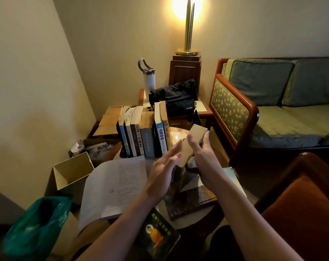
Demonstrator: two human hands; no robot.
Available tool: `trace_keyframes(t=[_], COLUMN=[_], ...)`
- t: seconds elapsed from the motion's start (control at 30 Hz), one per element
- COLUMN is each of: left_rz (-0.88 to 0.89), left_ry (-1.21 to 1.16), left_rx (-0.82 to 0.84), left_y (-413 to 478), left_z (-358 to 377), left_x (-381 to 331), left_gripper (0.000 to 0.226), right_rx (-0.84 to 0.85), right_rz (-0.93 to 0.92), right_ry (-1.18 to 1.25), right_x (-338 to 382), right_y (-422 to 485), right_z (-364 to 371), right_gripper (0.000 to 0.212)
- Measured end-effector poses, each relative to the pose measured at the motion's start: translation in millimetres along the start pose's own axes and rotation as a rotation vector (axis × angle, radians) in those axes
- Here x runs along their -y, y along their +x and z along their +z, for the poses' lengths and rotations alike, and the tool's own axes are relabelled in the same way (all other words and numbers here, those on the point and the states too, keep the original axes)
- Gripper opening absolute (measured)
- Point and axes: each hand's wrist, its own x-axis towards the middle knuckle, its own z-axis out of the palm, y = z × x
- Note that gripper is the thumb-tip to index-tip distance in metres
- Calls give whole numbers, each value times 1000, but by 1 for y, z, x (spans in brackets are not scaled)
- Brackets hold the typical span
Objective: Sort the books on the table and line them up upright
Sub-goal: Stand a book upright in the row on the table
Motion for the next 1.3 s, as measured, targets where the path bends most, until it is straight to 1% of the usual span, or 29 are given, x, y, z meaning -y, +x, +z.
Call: trace_keyframes(t=[0.07,0.1,0.2,0.27,0.4,0.5,0.6,0.67,0.8,0.93,1.07,1.13,1.23,1.3], left_rz=[-61,-74,-136,-172,-142,-116,-139,-142,-46,25,96,107,39,-18], left_ry=[-100,-140,-225,-250,-240,-187,-79,28,332,589,781,866,927,924], left_rx=[11,1,-24,-43,5,37,69,19,-93,-148,-132,-132,-76,-29], left_y=[-2,-3,-2,-1,-2,1,10,23,54,88,128,148,174,183], left_z=[6,9,18,20,20,20,15,6,-20,-49,-71,-81,-92,-95], left_x=[-5,-4,2,4,4,6,6,6,-2,-10,-10,-7,4,12], left_gripper=[38,34,36,36,42,48,54,50,63,60,49,47,48,50], right_rx=[-35,-63,-102,-89,-51,-94,-153,-149,-93,-92,-75,-86,-95,-85], right_rz=[16,20,4,-1,-14,-62,-98,-97,-110,-111,-121,-136,-160,-158], right_ry=[-70,-103,-189,-249,-292,-354,-365,-356,-429,-437,-440,-478,-542,-569], right_x=[9,14,22,24,26,27,25,24,28,33,41,47,53,56], right_y=[0,0,-1,-1,-4,-8,-10,-9,5,26,58,77,106,124], right_z=[6,8,10,9,5,1,-6,-11,-16,-17,-19,-18,-14,-10], right_gripper=[102,104,102,96,75,66,61,59,60,59,60,60,59,59])
